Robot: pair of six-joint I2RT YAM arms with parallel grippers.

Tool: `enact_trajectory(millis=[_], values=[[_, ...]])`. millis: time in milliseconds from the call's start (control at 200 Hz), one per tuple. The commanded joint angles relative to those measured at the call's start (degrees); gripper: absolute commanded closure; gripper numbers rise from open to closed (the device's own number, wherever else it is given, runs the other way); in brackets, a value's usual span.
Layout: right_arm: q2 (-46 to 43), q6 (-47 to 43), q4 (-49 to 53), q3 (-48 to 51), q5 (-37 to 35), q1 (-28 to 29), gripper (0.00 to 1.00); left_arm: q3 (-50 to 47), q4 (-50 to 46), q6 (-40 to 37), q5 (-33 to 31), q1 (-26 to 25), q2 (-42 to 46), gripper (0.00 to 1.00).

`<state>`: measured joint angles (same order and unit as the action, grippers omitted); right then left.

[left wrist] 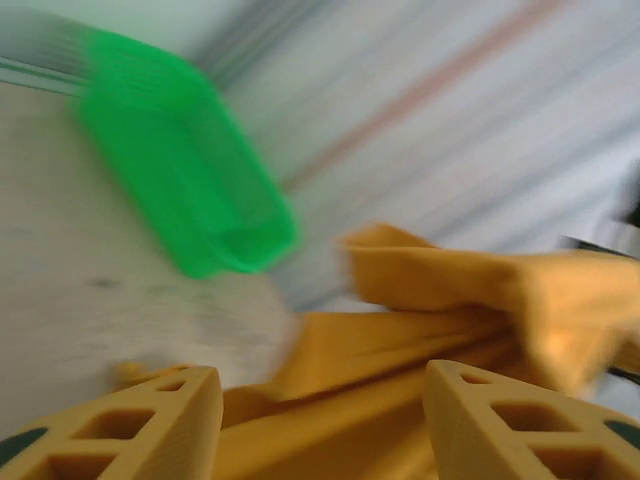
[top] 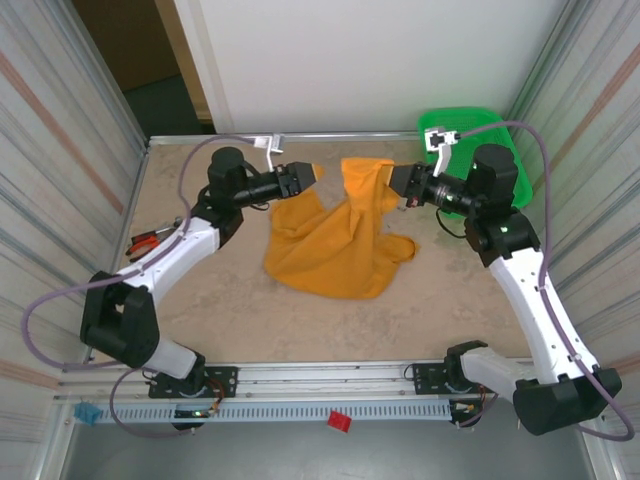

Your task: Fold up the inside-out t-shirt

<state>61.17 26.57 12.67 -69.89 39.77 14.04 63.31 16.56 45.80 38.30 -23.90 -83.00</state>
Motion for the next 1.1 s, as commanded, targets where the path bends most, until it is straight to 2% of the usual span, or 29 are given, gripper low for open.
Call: enact_trajectory(millis=[0, 75, 230, 466, 731, 772, 812, 872, 982, 1092], values=[[-3.67, 1.60, 1.40, -3.67, -2.49, -0.79, 1.00, 2.64, -26.65, -13.55, -20.56, 0.95, 2.91, 0.42], [-5.76, 1.97, 4.03, -2.60, -3.61, -0.77, 1.00, 4.29, -33.70, -16.62, -25.54, 1.05, 0.09, 0.41], [-13.41, 2.96, 11.29, 5.91, -6.30, -0.60, 1.00, 7.51, -40.04, -17.72, -31.17, 1.05, -8.43, 0.37], [-24.87, 5.30, 30.98, 18.86, -25.81, -0.27, 1.00, 16.24, -45.32, -21.82, -34.18, -0.15, -22.51, 0.34], [-26.59, 6.75, 30.29, 23.63, -25.80, -0.22, 1.00, 25.04, -46.87, -22.51, -33.84, -3.77, -34.91, 0.30], [-26.22, 6.74, 29.46, 23.65, -25.58, -0.20, 1.00, 26.34, -46.78, -22.19, -33.07, -3.78, -36.57, 0.39], [-25.72, 6.60, 28.28, 23.26, -25.47, -0.16, 1.00, 27.40, -46.50, -22.43, -31.84, -3.83, -38.69, 0.56], [-24.33, 6.10, 26.48, 21.89, -25.40, -0.19, 1.00, 29.47, -47.50, -23.01, -30.30, -3.55, -40.48, 1.00], [-19.66, 4.17, 23.27, 16.09, -24.43, -0.24, 1.00, 29.95, -47.67, -24.57, -30.82, -2.62, -37.40, 1.00], [-14.14, 3.14, 19.04, 8.33, -22.20, -0.24, 1.00, 26.92, -43.65, -23.07, -32.16, -0.09, -24.48, 1.00]])
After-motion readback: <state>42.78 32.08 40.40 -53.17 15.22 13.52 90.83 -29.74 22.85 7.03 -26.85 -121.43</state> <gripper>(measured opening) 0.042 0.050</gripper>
